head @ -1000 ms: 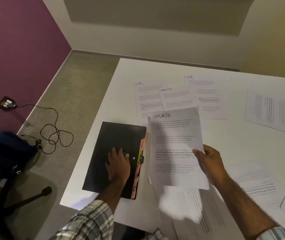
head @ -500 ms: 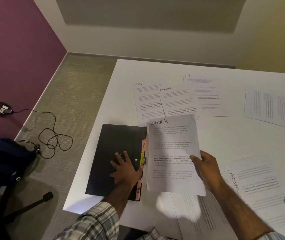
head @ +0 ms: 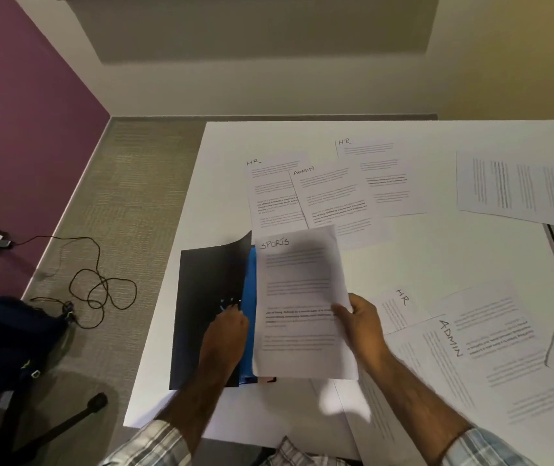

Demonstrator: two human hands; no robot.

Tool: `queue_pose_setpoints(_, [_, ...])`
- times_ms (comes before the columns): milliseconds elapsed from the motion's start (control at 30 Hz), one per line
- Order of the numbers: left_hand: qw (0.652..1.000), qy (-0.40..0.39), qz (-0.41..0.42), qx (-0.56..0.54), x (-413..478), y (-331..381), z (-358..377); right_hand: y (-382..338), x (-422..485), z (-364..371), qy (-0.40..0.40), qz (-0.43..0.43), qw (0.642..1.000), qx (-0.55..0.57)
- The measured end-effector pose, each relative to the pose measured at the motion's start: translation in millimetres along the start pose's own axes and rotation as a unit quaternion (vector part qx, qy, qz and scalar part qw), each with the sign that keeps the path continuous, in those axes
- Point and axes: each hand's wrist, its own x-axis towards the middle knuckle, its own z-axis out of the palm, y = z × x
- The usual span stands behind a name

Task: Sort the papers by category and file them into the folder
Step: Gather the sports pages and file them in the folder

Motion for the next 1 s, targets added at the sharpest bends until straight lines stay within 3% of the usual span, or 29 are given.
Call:
queue_pose_setpoints(300, [0.975,0.041,-0.059,-0.208,-7,-4,-5,-29,-11,55,-0.001,-0.049,0.993,-0.106])
queue_pose_setpoints(700, [0.967,0.105,-0.039,-0.229,-6,-1,-15,-28,-29,71,0.018,-0.050,0.988,-0.148])
queue_pose_setpoints(1000, [0.973,0.097,-0.037,-0.207,-4,3,-15,-32,-5,108,-0.052,-0.040,0.991,-0.120])
